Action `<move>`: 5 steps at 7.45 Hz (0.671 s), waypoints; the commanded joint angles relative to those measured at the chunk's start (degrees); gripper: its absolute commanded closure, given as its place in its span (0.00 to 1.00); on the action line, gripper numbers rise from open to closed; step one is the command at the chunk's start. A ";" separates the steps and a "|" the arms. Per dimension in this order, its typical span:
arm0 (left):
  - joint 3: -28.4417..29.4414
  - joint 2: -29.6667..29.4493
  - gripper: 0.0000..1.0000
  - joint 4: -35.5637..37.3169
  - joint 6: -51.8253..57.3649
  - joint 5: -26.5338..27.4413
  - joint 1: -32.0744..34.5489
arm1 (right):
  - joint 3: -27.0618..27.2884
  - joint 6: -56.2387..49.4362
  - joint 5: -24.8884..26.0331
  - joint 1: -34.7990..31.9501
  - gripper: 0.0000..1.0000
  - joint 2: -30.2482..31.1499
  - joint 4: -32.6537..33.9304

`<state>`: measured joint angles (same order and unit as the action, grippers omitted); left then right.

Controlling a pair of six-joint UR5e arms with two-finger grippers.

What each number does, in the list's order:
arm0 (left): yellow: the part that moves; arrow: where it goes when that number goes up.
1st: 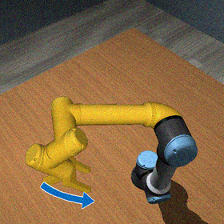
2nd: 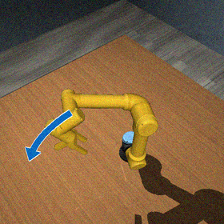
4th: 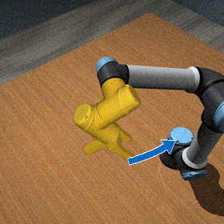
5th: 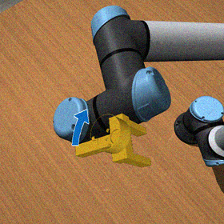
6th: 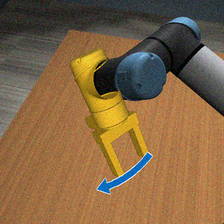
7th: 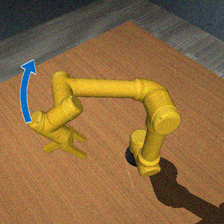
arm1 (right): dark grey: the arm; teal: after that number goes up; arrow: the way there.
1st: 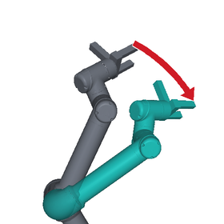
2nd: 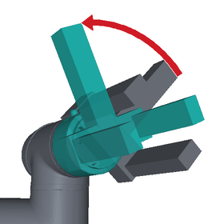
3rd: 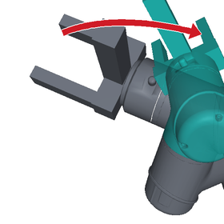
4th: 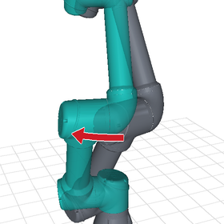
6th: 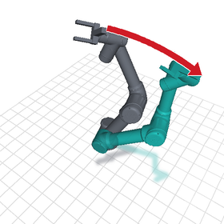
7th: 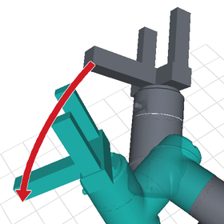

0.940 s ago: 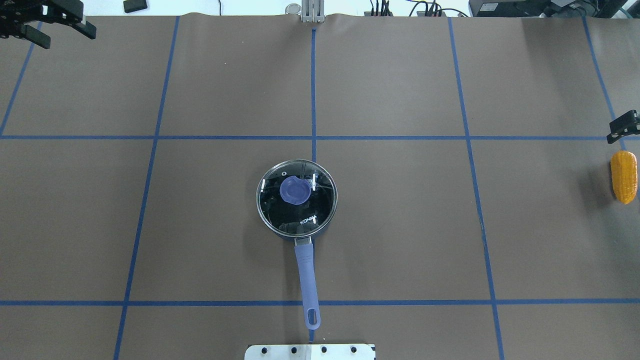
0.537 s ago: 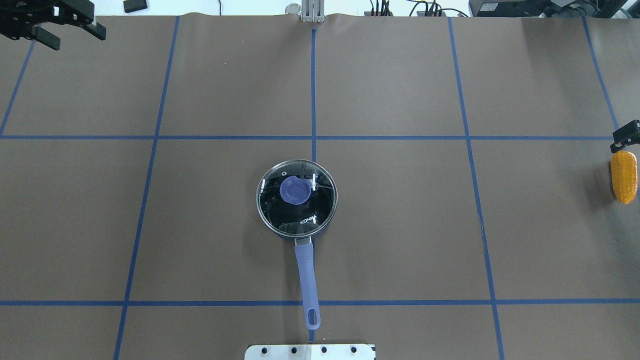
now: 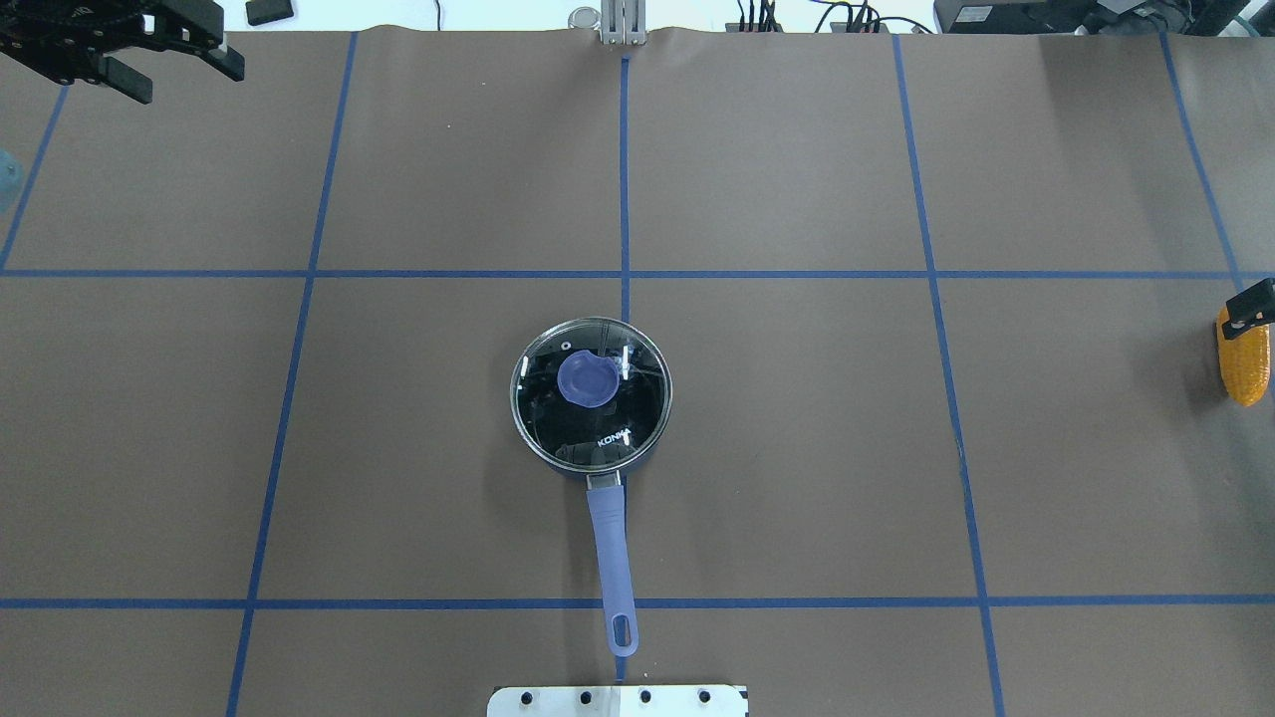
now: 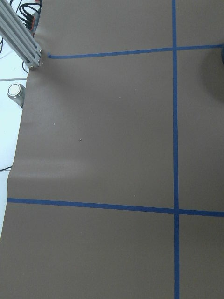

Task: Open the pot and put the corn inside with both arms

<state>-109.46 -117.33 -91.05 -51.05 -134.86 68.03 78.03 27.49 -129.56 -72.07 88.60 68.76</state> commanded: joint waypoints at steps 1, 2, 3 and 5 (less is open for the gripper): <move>-0.49 0.00 0.02 0.00 -0.55 -0.05 -0.18 | -1.22 0.28 0.27 0.78 0.00 -0.80 -0.91; -0.84 0.00 0.02 0.09 -0.55 -0.05 -0.09 | -1.22 0.89 0.36 1.22 0.00 -1.15 -0.91; -0.93 0.00 0.02 0.09 -0.63 -0.05 -0.18 | -1.22 0.98 0.36 1.49 0.01 -1.15 -0.91; -0.94 0.08 0.02 0.09 -0.55 -0.05 -0.18 | -1.22 0.98 0.97 1.84 0.10 -1.15 -0.91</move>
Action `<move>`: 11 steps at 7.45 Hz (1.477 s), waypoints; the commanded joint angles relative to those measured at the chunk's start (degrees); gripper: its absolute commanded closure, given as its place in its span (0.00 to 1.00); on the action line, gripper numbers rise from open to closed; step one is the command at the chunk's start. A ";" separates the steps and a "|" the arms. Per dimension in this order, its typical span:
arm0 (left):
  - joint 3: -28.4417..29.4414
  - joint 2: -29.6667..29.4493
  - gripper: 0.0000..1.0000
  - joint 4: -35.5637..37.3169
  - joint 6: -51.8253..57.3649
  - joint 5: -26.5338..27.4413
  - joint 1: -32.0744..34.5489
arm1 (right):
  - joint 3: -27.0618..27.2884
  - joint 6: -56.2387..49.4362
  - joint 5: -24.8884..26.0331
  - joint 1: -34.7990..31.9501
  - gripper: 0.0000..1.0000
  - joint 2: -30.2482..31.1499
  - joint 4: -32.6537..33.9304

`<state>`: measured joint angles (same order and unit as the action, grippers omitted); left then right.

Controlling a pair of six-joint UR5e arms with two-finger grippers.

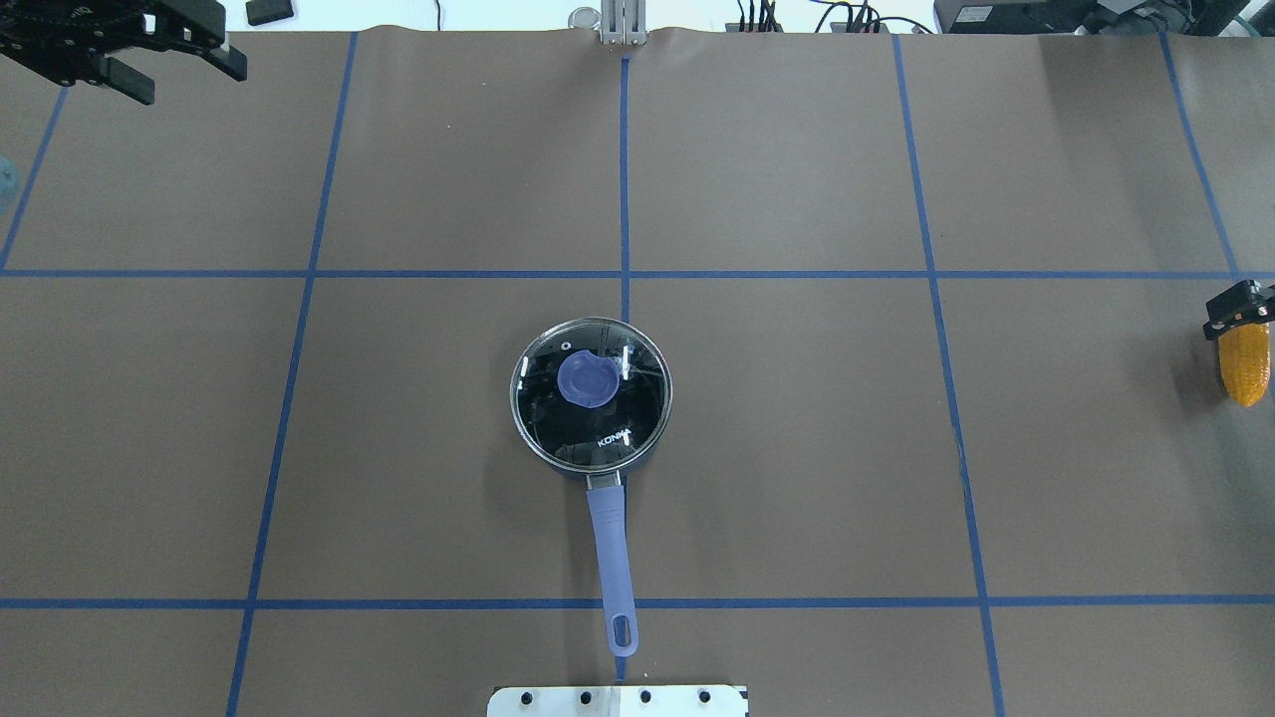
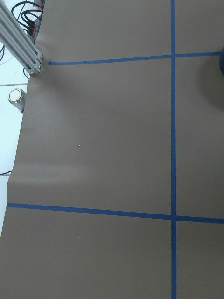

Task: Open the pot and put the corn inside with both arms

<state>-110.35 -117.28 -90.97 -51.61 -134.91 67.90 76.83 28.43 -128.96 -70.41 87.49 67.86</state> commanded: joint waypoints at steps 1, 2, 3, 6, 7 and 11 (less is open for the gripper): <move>-0.04 0.03 0.02 0.09 0.02 0.00 0.04 | -0.19 0.05 0.38 0.27 0.22 -0.04 -0.01; -0.39 0.03 0.02 0.18 -0.07 0.00 0.04 | -0.19 0.05 0.38 0.28 0.26 -0.04 -0.18; -0.48 0.03 0.02 0.27 -0.07 -0.09 0.04 | -0.45 0.05 0.38 0.28 0.28 -0.04 -0.18; -0.39 -0.05 0.02 0.27 -0.07 0.00 -0.04 | -0.54 -0.04 0.47 0.63 0.48 -0.12 -0.18; -0.39 -0.05 0.02 0.27 -0.07 0.00 -0.04 | -0.63 -0.04 0.90 0.80 0.61 -0.12 -0.27; -0.31 -1.10 0.02 0.18 -3.39 0.17 -2.05 | 1.04 -0.13 0.20 0.02 0.65 -2.84 0.95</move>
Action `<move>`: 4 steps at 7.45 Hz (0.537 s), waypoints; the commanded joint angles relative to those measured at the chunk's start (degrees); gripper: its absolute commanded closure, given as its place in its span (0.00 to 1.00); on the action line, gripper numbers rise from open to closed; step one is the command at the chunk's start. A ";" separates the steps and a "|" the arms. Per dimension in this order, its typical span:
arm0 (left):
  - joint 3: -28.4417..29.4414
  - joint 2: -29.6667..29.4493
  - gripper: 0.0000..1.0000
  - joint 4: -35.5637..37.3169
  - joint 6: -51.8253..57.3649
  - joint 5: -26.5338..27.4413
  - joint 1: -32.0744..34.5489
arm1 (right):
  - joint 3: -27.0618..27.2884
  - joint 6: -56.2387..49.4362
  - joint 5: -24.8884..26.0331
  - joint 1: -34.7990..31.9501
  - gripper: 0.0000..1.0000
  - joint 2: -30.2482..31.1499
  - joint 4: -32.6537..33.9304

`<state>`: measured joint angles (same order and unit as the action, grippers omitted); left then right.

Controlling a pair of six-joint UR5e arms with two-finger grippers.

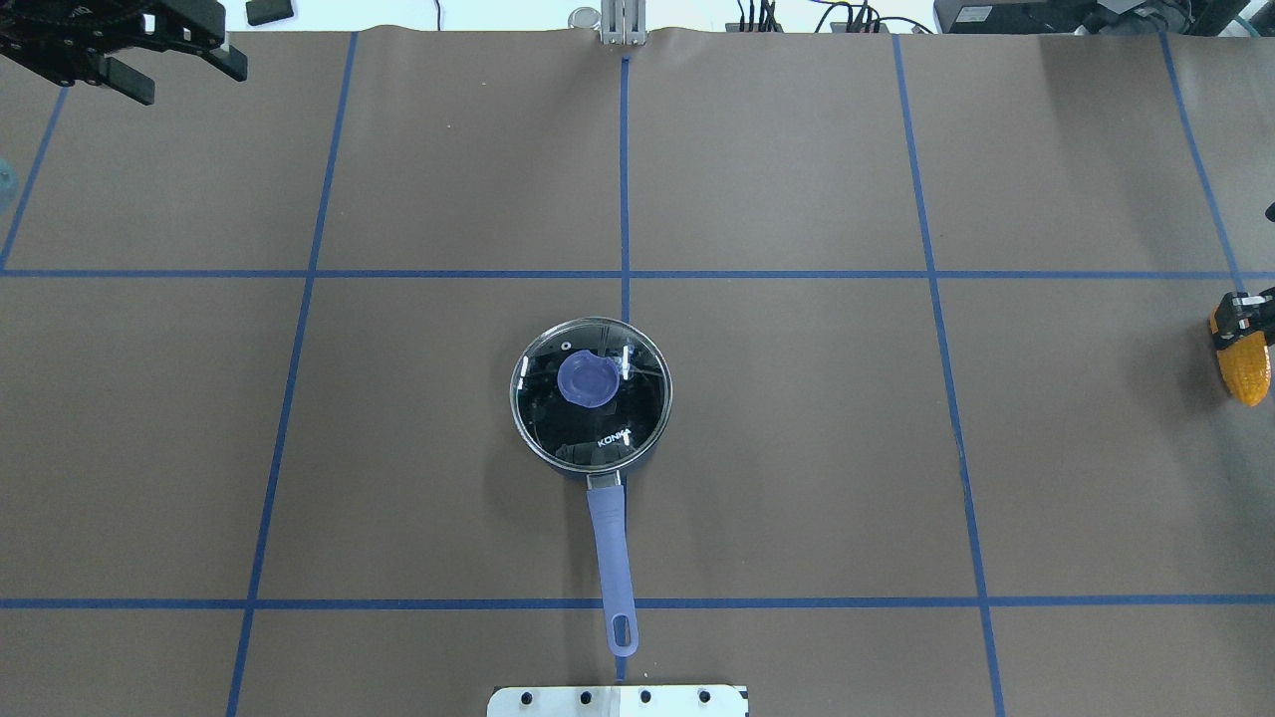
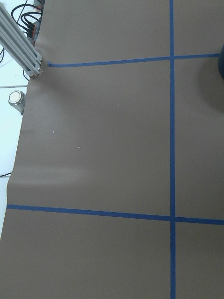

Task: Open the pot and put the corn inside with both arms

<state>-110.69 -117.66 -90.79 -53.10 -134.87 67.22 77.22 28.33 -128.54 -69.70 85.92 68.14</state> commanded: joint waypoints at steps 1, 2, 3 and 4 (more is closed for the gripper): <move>0.12 -1.95 0.02 -0.09 -4.35 2.74 -3.56 | 0.82 -0.21 -1.09 -3.05 0.65 -3.55 4.07; 0.04 -3.00 0.02 -0.09 -7.77 6.69 -7.24 | 2.30 -0.56 -1.88 -4.56 0.65 -5.92 9.07; -0.05 -4.23 0.02 -0.17 -10.68 8.81 -10.14 | 4.67 -0.82 -1.89 -5.27 0.65 -7.51 13.47; 0.03 -5.37 0.02 0.09 -11.14 11.27 -13.83 | 6.87 -0.82 -1.89 -5.88 0.66 -9.53 18.30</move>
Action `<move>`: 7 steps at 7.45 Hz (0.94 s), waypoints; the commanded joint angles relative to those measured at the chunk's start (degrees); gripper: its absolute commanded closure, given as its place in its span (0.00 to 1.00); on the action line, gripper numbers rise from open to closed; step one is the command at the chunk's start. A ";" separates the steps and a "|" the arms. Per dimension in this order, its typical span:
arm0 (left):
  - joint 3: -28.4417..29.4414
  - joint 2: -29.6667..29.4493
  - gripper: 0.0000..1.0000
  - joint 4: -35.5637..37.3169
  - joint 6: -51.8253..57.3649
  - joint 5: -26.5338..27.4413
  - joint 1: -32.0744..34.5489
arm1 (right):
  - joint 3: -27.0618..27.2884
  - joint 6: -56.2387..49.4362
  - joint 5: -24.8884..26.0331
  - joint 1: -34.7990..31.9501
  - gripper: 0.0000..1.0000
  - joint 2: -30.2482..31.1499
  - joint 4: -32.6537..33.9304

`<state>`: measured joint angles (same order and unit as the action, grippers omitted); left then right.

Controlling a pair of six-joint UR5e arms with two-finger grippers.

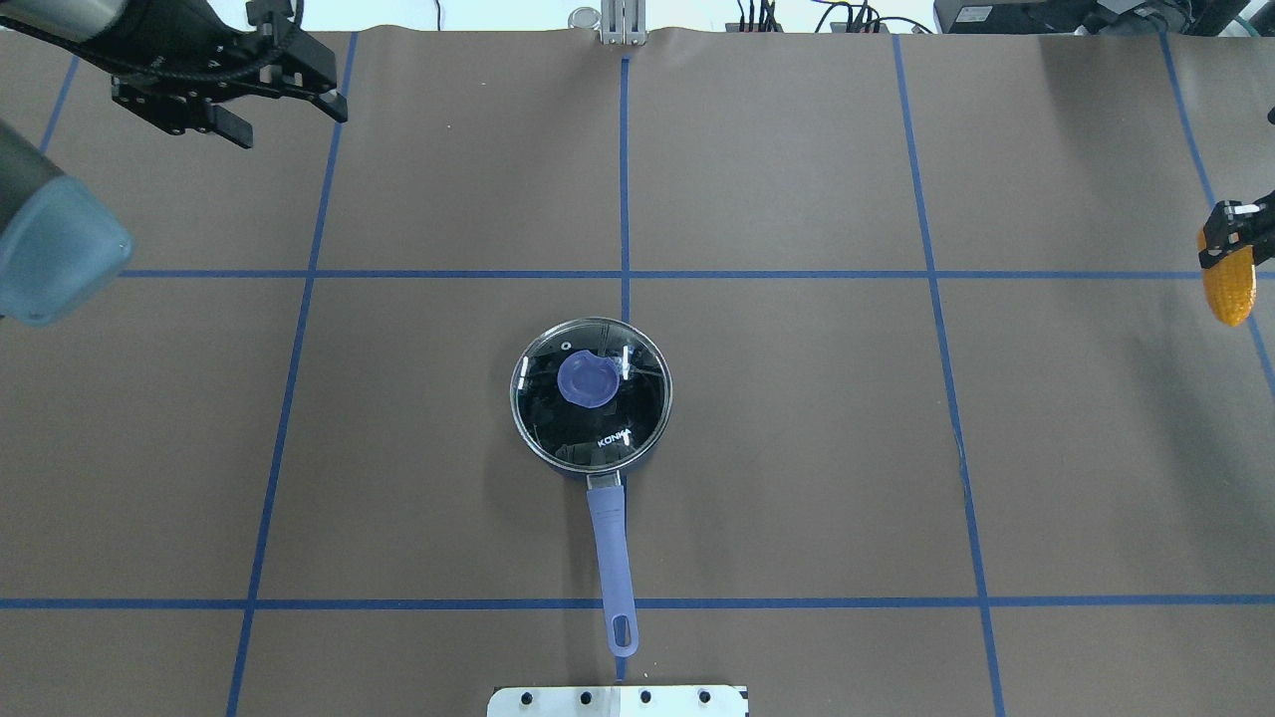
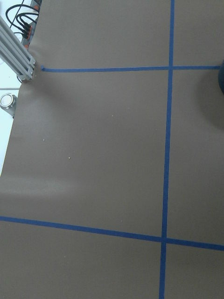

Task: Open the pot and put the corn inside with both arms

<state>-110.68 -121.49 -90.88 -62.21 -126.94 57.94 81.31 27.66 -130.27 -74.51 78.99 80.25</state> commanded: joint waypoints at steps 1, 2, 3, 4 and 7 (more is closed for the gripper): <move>-0.07 -2.69 0.02 0.35 -2.30 6.93 -8.50 | 4.02 -0.24 -0.16 -1.43 0.66 -5.05 9.98; 0.02 -3.40 0.02 0.43 -2.39 9.58 -12.55 | 4.47 -0.24 -0.25 -1.78 0.66 -6.21 11.41; 0.19 -3.75 0.02 0.52 -1.95 11.35 -15.46 | 4.38 -0.24 -0.25 -1.78 0.66 -7.00 11.51; 0.54 -3.84 0.03 0.61 -1.51 11.45 -18.36 | 4.30 -0.24 -0.34 -1.78 0.66 -7.71 11.51; 1.86 -8.92 0.03 6.91 0.24 15.39 -25.58 | 4.30 -0.24 -2.53 -1.96 0.66 -8.86 11.69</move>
<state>-109.52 -128.14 -86.93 -62.88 -113.32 35.10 85.61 27.42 -131.99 -76.35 70.55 91.88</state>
